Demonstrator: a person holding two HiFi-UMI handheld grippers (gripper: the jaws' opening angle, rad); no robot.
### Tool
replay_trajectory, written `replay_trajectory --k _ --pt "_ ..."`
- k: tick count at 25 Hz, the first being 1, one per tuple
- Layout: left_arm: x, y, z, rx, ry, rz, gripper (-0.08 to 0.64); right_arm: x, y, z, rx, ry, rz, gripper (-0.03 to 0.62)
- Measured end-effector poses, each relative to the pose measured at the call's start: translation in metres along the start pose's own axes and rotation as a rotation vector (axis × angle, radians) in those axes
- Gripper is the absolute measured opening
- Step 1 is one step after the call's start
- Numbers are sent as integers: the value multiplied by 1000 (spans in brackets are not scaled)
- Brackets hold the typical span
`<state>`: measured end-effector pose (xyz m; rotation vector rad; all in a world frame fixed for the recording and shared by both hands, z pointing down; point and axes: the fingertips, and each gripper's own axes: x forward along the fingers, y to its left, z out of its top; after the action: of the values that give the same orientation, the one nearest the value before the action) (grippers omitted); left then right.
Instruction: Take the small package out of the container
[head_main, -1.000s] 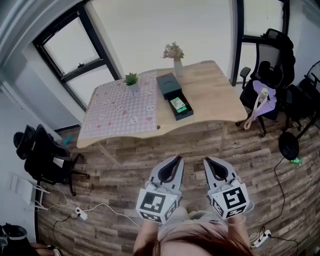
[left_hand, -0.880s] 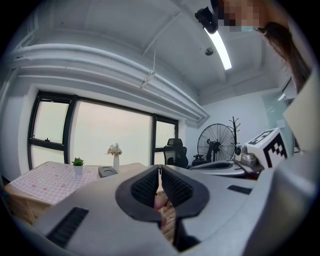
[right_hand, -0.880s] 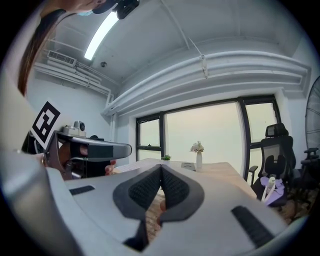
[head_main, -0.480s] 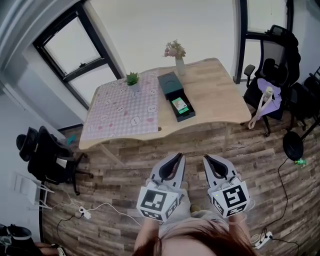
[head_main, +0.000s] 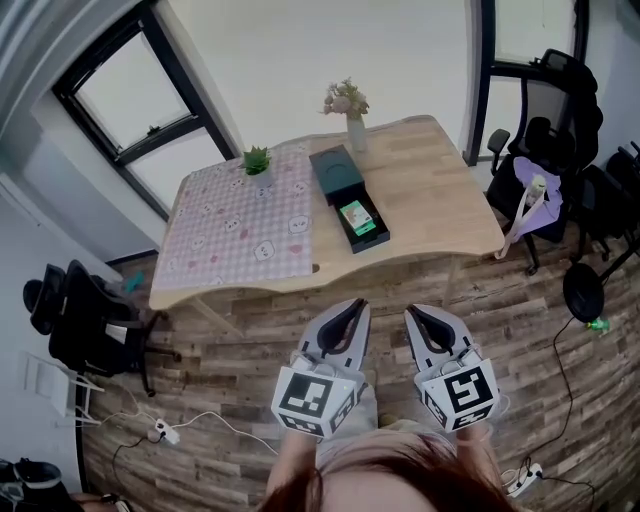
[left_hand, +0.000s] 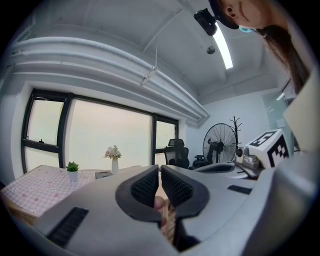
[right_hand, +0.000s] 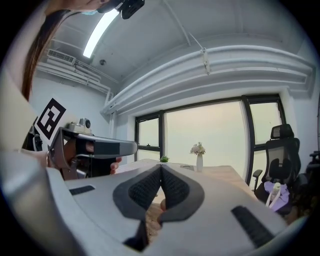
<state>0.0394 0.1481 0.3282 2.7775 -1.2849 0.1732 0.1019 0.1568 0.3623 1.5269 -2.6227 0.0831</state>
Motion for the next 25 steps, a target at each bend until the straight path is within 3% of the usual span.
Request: replay_trajectory --k 25 --pt "58 123 15 -24 -35 -23 20 127 -18 20 -33 22 -37 0"
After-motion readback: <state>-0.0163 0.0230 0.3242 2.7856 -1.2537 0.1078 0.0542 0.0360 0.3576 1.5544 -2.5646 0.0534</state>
